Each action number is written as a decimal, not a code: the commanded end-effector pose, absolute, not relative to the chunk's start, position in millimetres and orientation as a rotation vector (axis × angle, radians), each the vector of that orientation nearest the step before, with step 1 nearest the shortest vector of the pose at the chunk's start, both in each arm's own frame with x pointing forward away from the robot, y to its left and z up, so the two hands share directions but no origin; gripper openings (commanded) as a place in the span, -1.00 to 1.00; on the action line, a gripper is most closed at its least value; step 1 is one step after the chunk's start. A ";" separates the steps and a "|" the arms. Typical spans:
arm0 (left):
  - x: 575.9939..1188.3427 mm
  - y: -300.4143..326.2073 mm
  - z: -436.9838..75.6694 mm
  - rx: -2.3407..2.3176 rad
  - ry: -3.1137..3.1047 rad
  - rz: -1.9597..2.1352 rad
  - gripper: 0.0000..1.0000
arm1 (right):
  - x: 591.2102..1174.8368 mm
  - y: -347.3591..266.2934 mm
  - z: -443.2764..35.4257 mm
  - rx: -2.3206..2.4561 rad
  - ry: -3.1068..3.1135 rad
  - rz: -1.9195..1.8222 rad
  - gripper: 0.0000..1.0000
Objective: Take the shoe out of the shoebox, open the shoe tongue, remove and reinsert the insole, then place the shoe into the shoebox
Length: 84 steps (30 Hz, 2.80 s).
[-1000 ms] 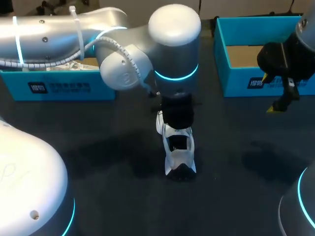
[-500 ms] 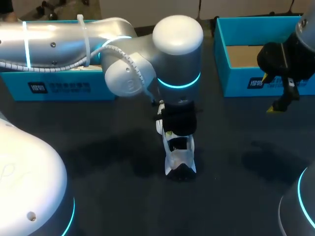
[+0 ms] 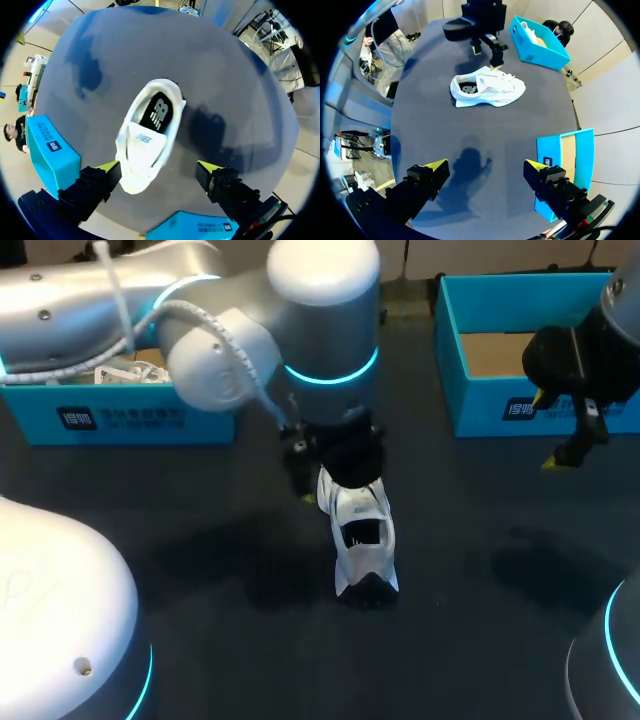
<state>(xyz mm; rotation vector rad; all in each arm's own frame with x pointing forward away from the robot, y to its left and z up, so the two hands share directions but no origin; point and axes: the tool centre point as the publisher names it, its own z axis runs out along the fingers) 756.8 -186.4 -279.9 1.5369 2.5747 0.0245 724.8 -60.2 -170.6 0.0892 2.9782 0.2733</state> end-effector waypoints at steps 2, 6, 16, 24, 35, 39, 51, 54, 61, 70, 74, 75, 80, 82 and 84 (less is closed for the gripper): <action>751.9 -173.2 -277.9 1.530 2.549 -0.004 1.00 | 726.4 -58.8 -171.5 0.091 2.981 0.268 1.00; 751.9 -173.2 -277.9 1.530 2.549 -0.004 1.00 | 726.4 -58.8 -171.5 0.091 2.981 0.268 1.00; 743.6 -181.2 -257.7 0.955 2.855 -0.077 1.00 | 726.4 -58.8 -171.5 0.091 2.981 0.268 1.00; 726.8 -177.8 -261.2 0.412 2.968 -0.068 1.00 | 726.4 -58.8 -171.5 0.091 2.981 0.268 1.00; 701.4 -181.5 -266.4 -0.041 2.930 -0.036 1.00 | 726.4 -58.8 -171.5 0.091 2.981 0.268 1.00; 690.0 -184.5 -266.6 -0.098 2.946 -0.055 1.00 | 726.4 -58.8 -171.5 0.091 2.981 0.268 1.00; 658.0 -211.1 -302.4 -0.115 2.960 -0.073 1.00 | 726.4 -58.8 -171.5 0.091 2.981 0.268 1.00; 654.8 -215.8 -311.2 -0.099 2.963 -0.081 1.00 | 726.4 -58.8 -171.5 0.091 2.981 0.268 1.00; 652.6 -220.5 -331.8 -0.093 2.976 -0.085 1.00 | 726.4 -58.8 -171.5 0.091 2.981 0.268 1.00; 655.9 -228.6 -359.4 -0.097 2.983 -0.087 1.00 | 726.4 -58.8 -171.5 0.091 2.981 0.268 1.00; 658.6 -231.4 -368.8 -0.099 2.996 -0.099 1.00 | 726.4 -58.8 -171.5 0.091 2.981 0.268 1.00; 658.8 -231.8 -371.9 -0.099 2.995 -0.098 1.00 | 726.4 -58.8 -171.5 0.091 2.981 0.268 1.00; 660.8 -232.4 -388.8 -0.093 3.009 -0.085 1.00 | 726.4 -58.8 -171.5 0.091 2.981 0.268 1.00; 661.2 -232.7 -393.4 -0.088 3.015 -0.077 1.00 | 726.4 -58.8 -171.5 0.091 2.981 0.268 1.00; 661.5 -233.5 -397.4 -0.081 3.022 -0.062 1.00 | 726.4 -58.8 -171.5 0.091 2.981 0.268 1.00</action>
